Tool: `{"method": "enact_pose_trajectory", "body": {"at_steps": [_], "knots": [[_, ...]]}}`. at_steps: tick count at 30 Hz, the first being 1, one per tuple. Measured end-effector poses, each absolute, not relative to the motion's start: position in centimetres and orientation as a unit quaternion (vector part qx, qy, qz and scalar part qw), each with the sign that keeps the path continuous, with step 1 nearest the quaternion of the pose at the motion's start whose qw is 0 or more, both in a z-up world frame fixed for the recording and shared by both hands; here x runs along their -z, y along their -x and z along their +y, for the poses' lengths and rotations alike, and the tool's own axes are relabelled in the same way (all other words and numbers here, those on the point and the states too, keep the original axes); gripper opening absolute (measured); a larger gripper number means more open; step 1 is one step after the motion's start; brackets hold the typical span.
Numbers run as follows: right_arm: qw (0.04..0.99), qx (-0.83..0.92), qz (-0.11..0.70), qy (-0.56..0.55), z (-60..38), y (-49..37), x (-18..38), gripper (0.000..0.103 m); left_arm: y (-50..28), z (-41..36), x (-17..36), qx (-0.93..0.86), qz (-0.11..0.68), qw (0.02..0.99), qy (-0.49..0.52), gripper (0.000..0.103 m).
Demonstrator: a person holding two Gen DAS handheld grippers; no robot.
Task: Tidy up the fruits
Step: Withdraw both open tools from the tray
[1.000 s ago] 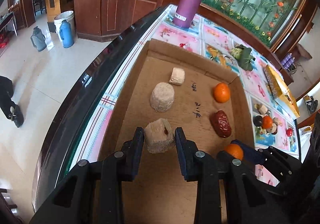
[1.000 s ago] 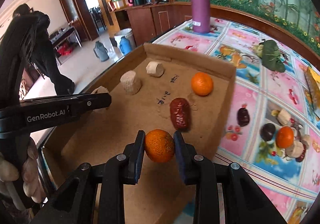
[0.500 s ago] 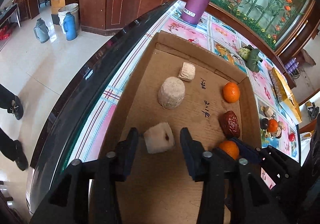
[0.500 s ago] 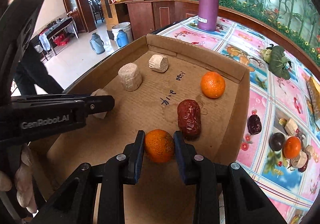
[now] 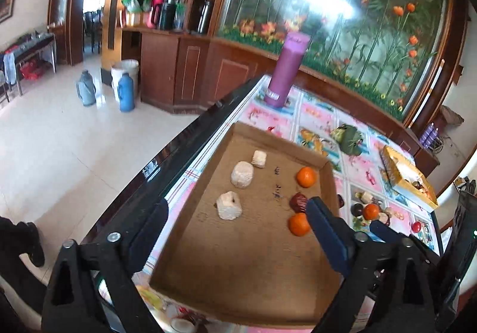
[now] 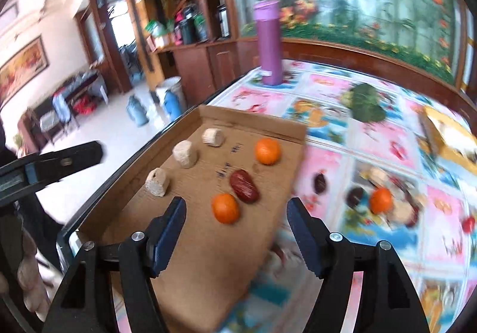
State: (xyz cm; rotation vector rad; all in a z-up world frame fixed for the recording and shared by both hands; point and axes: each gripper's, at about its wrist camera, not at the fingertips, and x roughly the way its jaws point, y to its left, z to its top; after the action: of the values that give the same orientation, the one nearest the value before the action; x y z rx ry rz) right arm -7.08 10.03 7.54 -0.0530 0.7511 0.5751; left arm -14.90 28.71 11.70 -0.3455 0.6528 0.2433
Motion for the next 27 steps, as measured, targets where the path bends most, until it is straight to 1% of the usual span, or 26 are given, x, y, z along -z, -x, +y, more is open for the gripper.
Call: {"method": "enact_pose_trajectory", "body": {"at_steps": [3, 9, 12, 17, 27], "knots": [[0.895, -0.253, 0.367, -0.01, 7.0, 8.1, -7.3, 0.075, 16.0, 26.2, -12.0, -0.113, 0.307, 0.933, 0.147, 0.094], [0.898, -0.206, 0.38, -0.083, 1.2, 9.7, -6.6, 0.075, 16.5, 20.8, -13.5, -0.142, 0.283, 0.947, 0.051, 0.094], [0.9, -0.189, 0.378, -0.106, -1.2, 10.2, -6.6, 0.076, 16.5, 18.8, -13.6, -0.145, 0.28, 0.949, 0.02, 0.094], [0.904, -0.176, 0.369, -0.128, -3.3, 10.7, -6.9, 0.079, 16.7, 17.4, -13.1, -0.129, 0.297, 0.946, 0.011, 0.094], [0.9, -0.176, 0.375, -0.135, -3.7, 10.8, -6.2, 0.08, 16.2, 16.5, -12.4, -0.124, 0.315, 0.941, -0.001, 0.094]]}}
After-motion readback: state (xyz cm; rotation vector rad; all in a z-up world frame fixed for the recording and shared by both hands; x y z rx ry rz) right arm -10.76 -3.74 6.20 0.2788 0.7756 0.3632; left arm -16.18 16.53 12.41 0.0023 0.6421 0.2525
